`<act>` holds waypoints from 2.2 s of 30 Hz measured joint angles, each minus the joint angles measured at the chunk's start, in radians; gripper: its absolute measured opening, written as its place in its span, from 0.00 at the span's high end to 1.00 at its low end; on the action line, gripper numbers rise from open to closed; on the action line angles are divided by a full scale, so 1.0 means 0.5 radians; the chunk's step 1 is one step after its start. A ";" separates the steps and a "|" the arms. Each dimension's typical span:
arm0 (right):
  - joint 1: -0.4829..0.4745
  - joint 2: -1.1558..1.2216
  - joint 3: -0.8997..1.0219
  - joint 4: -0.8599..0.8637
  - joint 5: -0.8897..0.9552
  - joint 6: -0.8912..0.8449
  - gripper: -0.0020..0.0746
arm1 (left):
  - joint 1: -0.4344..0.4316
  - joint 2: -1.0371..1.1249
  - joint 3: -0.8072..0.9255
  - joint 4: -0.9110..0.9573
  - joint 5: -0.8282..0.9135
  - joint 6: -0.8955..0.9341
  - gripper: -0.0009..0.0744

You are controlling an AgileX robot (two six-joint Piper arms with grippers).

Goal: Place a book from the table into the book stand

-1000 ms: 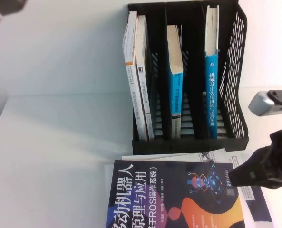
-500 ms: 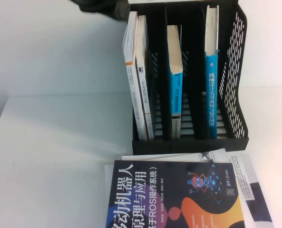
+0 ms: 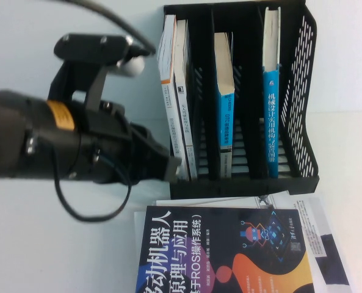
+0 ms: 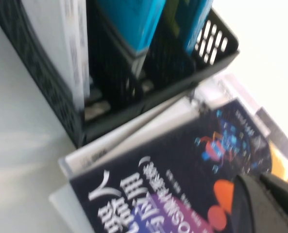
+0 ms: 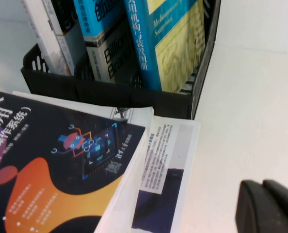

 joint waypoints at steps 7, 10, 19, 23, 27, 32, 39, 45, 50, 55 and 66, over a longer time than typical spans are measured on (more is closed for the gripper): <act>0.000 -0.317 0.231 -0.012 -0.023 0.000 0.98 | 0.000 -0.142 0.283 -0.046 -0.128 0.028 0.99; 0.000 -0.330 0.270 -0.016 -0.031 0.000 0.98 | 0.000 -0.146 0.286 -0.097 -0.131 0.028 0.99; 0.000 -0.334 0.349 -0.016 -0.024 0.000 0.98 | 0.000 -0.146 0.286 -0.160 -0.131 0.028 0.99; 0.000 -0.334 0.349 -0.016 0.031 0.000 0.98 | 0.000 -0.159 0.287 -0.160 -0.127 0.028 0.99; 0.000 -0.334 0.349 -0.016 0.032 0.000 0.98 | 0.000 -0.283 0.308 -0.071 -0.075 0.085 0.99; -0.003 -0.334 0.349 -0.016 0.035 0.000 0.98 | 0.045 -0.600 0.478 0.154 -0.167 0.272 0.99; -0.003 -0.334 0.349 -0.012 0.040 0.000 0.98 | 0.469 -1.362 1.286 -0.145 -0.813 0.231 0.99; -0.003 -0.334 0.349 -0.012 0.040 0.000 0.98 | 0.814 -2.070 2.051 -0.509 -1.225 0.224 0.99; -0.003 -0.334 0.349 -0.008 0.040 0.004 0.98 | 1.029 -2.393 2.396 -0.659 -1.252 0.224 0.99; -0.003 -0.334 0.349 -0.001 0.048 0.004 0.98 | 1.088 -2.419 2.404 -0.503 -0.842 0.356 0.99; -0.003 -0.334 0.349 0.004 0.108 0.004 0.98 | 1.080 -2.423 2.383 -0.483 -0.670 0.446 0.99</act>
